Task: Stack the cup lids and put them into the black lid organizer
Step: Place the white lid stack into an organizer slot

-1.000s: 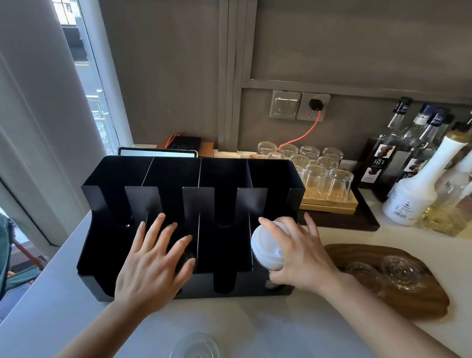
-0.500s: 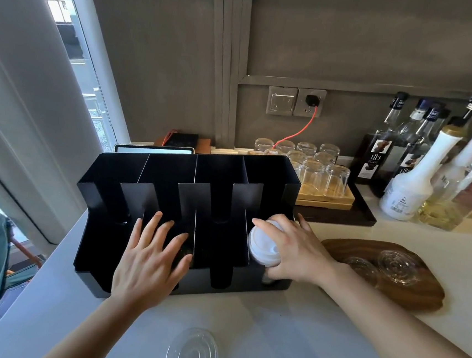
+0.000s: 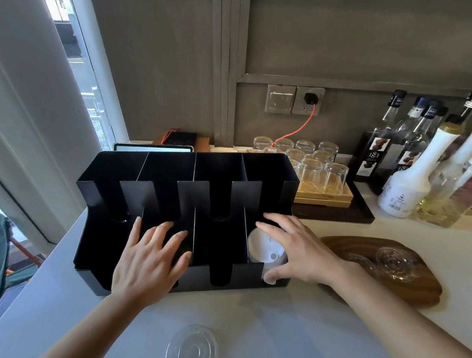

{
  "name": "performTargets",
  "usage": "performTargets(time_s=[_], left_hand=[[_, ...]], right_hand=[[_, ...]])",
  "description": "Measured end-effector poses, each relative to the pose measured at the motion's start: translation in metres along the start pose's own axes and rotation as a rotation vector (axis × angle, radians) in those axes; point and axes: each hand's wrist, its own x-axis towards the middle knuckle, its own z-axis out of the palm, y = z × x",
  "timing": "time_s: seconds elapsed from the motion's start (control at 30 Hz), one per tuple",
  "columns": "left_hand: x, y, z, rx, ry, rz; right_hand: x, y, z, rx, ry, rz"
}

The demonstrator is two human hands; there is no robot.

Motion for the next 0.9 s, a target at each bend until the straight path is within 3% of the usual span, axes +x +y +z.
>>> performTargets(time_s=[0.23, 0.4, 0.57, 0.9], left_hand=[[0.001, 0.000, 0.001, -0.004, 0.004, -0.010], [0.000, 0.002, 0.000, -0.003, 0.005, -0.018], [0.000, 0.002, -0.001, -0.004, 0.004, -0.020], [-0.001, 0.001, -0.001, -0.054, 0.002, -0.033]], right_hand=[[-0.014, 0.001, -0.002, -0.090, 0.132, -0.051], [-0.010, -0.001, -0.001, -0.066, 0.129, -0.024], [-0.013, -0.003, -0.002, -0.234, 0.094, -0.057], [-0.032, -0.010, -0.006, -0.135, 0.217, -0.062]])
